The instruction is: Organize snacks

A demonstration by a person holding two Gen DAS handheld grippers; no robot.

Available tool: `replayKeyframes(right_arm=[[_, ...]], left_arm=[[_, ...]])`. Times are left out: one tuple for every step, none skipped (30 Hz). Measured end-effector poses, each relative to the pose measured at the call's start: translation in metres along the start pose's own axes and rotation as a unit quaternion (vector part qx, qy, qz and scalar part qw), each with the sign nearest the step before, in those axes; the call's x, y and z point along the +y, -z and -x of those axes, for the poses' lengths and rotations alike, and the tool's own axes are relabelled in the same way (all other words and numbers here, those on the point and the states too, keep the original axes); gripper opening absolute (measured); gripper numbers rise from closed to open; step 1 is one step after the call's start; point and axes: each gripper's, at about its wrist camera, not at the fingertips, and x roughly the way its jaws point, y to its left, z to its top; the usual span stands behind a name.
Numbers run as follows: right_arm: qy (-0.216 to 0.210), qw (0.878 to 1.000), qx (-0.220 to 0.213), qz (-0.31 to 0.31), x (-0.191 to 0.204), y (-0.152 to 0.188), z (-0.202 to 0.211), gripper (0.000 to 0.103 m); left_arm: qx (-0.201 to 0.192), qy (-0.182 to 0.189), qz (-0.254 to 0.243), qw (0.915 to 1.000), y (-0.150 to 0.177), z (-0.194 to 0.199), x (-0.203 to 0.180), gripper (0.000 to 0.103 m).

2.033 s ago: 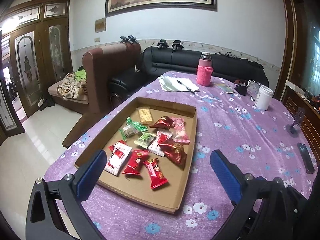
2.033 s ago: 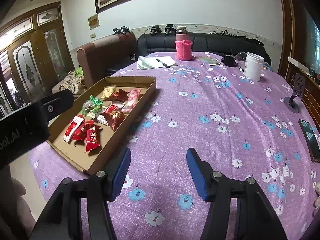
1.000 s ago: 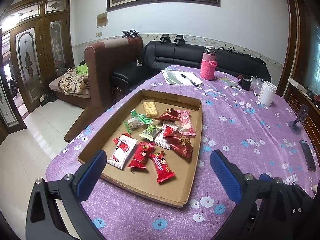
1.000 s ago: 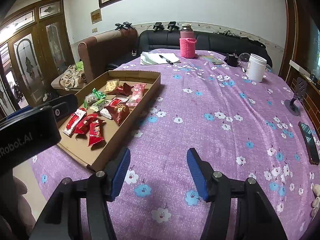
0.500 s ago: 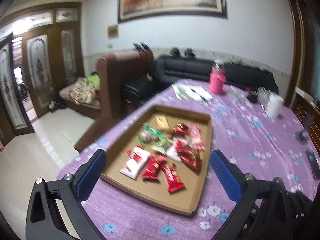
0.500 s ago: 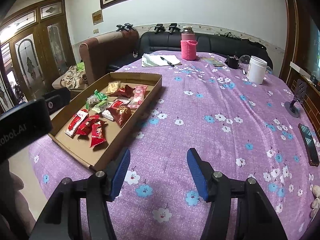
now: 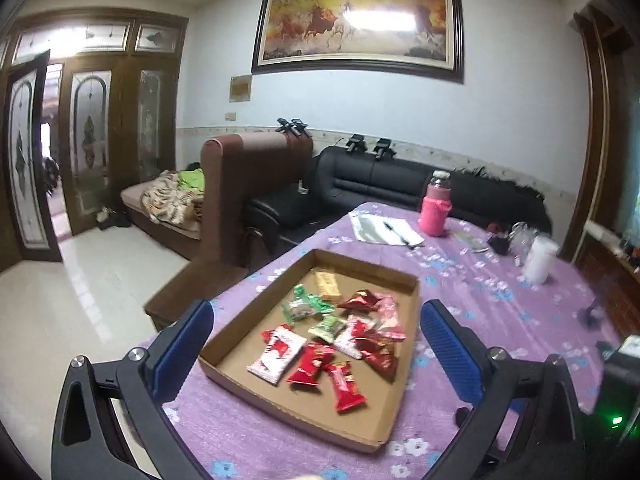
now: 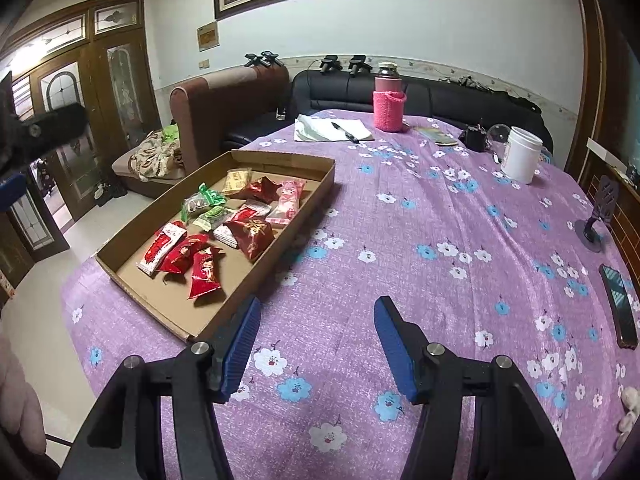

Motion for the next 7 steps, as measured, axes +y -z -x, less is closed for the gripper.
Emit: replayKeyframes(right_arm=[[-0.001,1.000,-0.001,0.001,0.001,-0.001,0.000,0.063],[-0.002,1.000,-0.001,0.003,0.002,-0.001,0.000,0.063],[-0.003,1.000,-0.001,0.003,0.002,-0.002,0.000,0.063],[-0.004,1.000,-0.002,0.004,0.002,-0.002,0.000,0.063],[-0.005,1.000,-0.001,0.005,0.002,-0.003,0.000,0.063],[-0.006,1.000,0.000,0.005,0.001,-0.004,-0.001,0.063],[-0.008,1.000,0.001,0.003,0.001,-0.005,-0.001,0.063]], left_arm=[[-0.004,-0.009,-0.008,0.9999,0.001,0.000,-0.002,0.103],[-0.007,-0.017,-0.020,0.9996,0.002,-0.001,-0.005,0.103],[-0.007,-0.024,-0.032,0.9992,0.003,-0.002,-0.008,0.103],[-0.006,-0.030,-0.042,0.9987,0.004,-0.003,-0.010,0.103],[-0.003,-0.033,-0.047,0.9983,0.005,-0.004,-0.012,0.103],[0.001,-0.029,-0.049,0.9984,0.005,-0.006,-0.014,0.103],[0.007,-0.019,-0.051,0.9985,0.006,-0.007,-0.015,0.103]])
